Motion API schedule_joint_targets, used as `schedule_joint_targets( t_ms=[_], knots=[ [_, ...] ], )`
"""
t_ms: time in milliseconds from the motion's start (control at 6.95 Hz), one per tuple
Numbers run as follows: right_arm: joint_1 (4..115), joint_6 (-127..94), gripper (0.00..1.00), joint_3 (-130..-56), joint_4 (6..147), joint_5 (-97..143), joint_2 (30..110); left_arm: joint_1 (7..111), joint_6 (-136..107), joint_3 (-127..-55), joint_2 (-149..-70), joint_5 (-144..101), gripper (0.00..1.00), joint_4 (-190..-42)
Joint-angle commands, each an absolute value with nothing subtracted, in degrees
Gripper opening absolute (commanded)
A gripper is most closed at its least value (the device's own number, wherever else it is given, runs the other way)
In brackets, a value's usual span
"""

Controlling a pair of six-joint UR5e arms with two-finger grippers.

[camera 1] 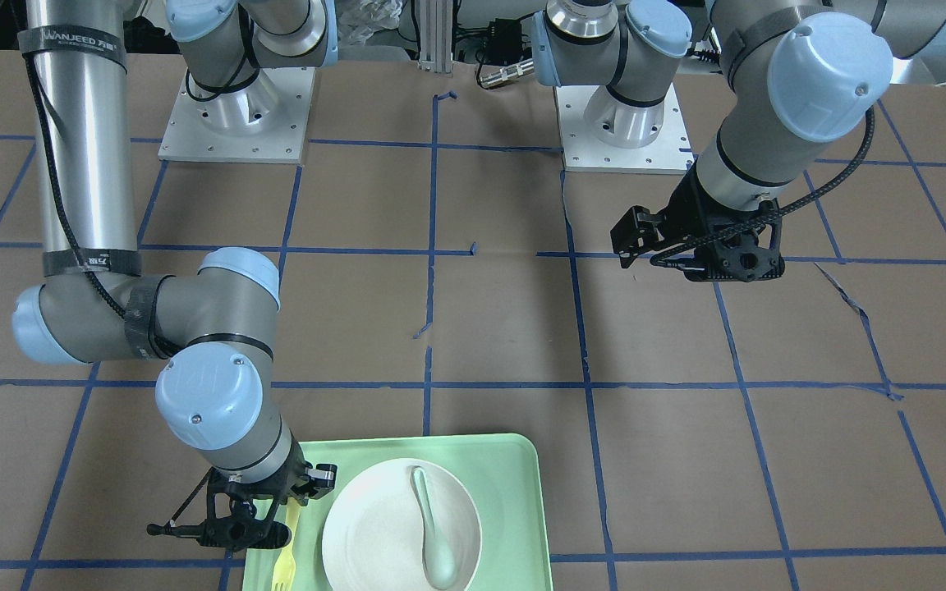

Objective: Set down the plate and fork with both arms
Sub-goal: 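Lift the yellow fork with the right gripper and set it beside the plate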

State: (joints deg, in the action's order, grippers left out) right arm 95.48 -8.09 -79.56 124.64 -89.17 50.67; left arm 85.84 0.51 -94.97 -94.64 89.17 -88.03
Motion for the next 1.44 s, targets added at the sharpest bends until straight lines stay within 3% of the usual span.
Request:
schedule_joint_targets(
  t_ms=[0, 144, 576, 1295],
  knots=[
    [95.4, -7.7, 0.57, -79.9, 126.7, -89.1, 49.9, 86.0, 0.5, -95.0, -94.6, 89.2, 1.0, -88.0],
    [95.4, -7.7, 0.79, -79.9, 126.9, -89.1, 50.0, 85.9, 0.7, -95.0, -94.6, 89.4, 1.0, -88.0],
    [95.4, -7.4, 0.81, -80.6, 123.2, -89.8, 54.8, 85.9, 0.7, -94.9, -94.7, 89.6, 1.0, -87.6],
    [92.4, -7.0, 0.83, -80.9, 99.0, -88.7, 75.3, 85.9, 0.9, -94.9, -95.0, 89.9, 1.0, -86.6]
  ],
)
